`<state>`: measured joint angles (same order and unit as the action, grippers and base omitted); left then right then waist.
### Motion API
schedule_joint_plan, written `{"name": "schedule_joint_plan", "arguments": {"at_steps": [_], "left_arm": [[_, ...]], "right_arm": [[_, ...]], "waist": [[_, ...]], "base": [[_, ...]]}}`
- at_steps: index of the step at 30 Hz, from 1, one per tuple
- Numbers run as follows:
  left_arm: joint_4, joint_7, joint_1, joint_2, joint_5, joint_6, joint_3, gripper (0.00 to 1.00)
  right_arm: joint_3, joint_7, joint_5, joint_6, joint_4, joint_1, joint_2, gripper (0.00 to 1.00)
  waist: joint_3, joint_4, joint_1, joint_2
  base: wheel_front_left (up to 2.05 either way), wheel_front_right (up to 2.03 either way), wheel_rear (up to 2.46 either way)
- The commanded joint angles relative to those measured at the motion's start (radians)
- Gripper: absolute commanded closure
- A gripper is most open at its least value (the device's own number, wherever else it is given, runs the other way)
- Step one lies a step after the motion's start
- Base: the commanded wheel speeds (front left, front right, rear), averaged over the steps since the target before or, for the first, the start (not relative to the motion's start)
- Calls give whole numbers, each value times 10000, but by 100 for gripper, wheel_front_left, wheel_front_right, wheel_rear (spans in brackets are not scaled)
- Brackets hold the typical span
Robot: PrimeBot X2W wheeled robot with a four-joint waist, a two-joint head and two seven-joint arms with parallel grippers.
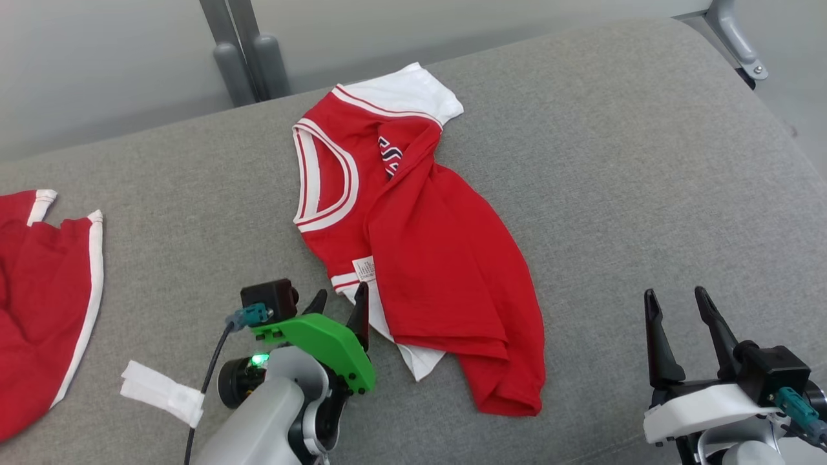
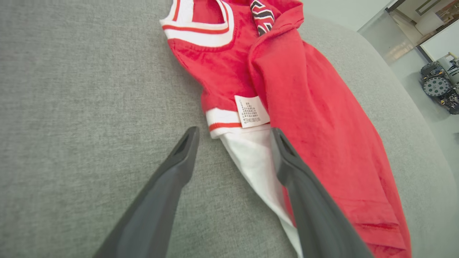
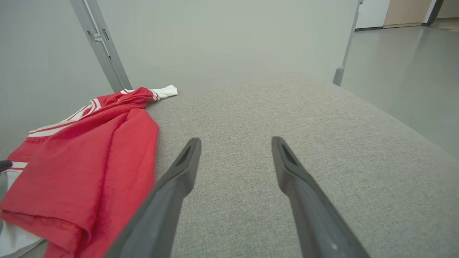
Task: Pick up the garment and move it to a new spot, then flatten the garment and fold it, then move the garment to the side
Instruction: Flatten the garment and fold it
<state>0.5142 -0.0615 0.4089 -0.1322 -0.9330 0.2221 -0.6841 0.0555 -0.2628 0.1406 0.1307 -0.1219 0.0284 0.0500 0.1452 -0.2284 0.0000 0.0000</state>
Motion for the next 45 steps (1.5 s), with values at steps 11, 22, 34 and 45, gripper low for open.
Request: {"name": "schedule_joint_plan", "arguments": {"at_steps": [11,22,34,45], "left_arm": [[1315,-255,706,-25,-458,-1242,245,100],[200,1337,2389,-3662,336,-828,848,100],[1380,-264,2484,-3110,985,-103,768,0],[-538,342,434,-3464,798,220,286,0]], "right_arm": [[154,-31,230,1,-135,-193,15,0],[104,-31,285,1,-168,-74,13,0],[182,-31,139,1,-200,214,12,0],[229,-31,-88,1,-38,218,12,0]], "waist": [[594,-325,0,0],[328,-292,0,0],[104,-436,0,0],[195,50,0,0]], "base": [[0,0,0],[0,0,0],[0,0,0],[0,0,0]]}}
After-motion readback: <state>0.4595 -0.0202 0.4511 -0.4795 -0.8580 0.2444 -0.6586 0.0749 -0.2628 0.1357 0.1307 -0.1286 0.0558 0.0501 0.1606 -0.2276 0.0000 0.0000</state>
